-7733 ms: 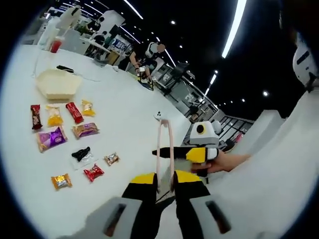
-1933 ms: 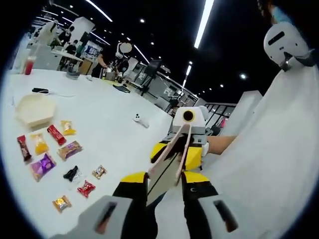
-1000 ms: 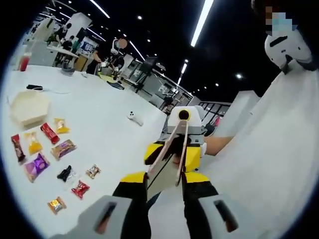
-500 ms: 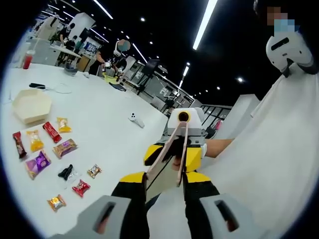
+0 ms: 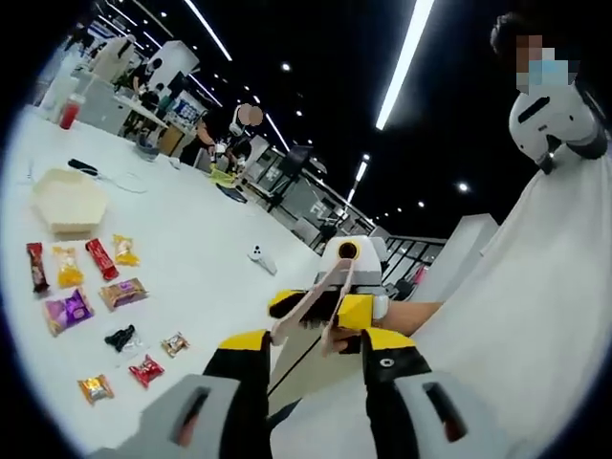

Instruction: Place the target food into the container with the food tongs after gripping and lifting it, then release it inside without dropping or visibly crushing the food.

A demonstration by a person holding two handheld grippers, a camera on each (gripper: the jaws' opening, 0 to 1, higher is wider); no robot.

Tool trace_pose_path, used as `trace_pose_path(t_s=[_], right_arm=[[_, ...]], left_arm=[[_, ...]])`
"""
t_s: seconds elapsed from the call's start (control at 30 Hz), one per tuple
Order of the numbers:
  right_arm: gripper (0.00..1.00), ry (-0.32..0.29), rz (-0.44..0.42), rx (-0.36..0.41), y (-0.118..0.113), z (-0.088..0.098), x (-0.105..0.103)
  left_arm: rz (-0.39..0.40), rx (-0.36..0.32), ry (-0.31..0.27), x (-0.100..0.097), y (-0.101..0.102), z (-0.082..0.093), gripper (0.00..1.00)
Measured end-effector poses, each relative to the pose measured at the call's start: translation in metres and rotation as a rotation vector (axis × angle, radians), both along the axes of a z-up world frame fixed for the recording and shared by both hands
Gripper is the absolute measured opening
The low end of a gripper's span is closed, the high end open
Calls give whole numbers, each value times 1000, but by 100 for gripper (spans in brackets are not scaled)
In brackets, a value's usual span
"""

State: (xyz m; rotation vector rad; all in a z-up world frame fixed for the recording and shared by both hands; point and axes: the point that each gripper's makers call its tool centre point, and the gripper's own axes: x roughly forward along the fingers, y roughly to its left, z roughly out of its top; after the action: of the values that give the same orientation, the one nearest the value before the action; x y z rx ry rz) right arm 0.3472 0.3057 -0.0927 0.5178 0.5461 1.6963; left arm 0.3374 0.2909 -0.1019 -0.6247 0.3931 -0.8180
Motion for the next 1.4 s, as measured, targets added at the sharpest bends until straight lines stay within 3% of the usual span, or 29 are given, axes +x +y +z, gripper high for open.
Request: trace_pose_path(t_s=[0.17, 0.33, 0.47, 0.7, 0.8, 0.97, 1.07, 1.27, 1.33, 1.4], right_arm=[[26, -37, -33, 12, -1, 5, 12], [27, -89, -50, -2, -2, 5, 23], [27, -149, -39, -23, -4, 6, 27], [27, -216, -72, -43, -6, 2, 40], [27, -265, -72, -76, -6, -5, 44], [28, -342, -76, -133, -7, -16, 53], [28, -337, -57, -162, -8, -20, 55], [28, -338, -83, -146, -12, -24, 65], [28, -341, -84, -161, -13, -29, 68], [28, -366, -82, -177, -15, -35, 72]], left_arm=[[17, 18, 7, -1, 5, -4, 45], [101, 38, 15, 6, 19, -11, 63], [140, 32, 27, 11, 25, -13, 65], [201, 53, 37, 18, 30, -20, 79], [227, 33, 24, 20, 32, -16, 81], [283, -17, 17, 25, 35, -10, 94], [286, -7, 30, 25, 36, -13, 94], [300, 4, 30, 24, 35, -14, 99], [282, 7, 30, 21, 30, -14, 99], [234, 58, 68, 15, 21, -23, 99]])
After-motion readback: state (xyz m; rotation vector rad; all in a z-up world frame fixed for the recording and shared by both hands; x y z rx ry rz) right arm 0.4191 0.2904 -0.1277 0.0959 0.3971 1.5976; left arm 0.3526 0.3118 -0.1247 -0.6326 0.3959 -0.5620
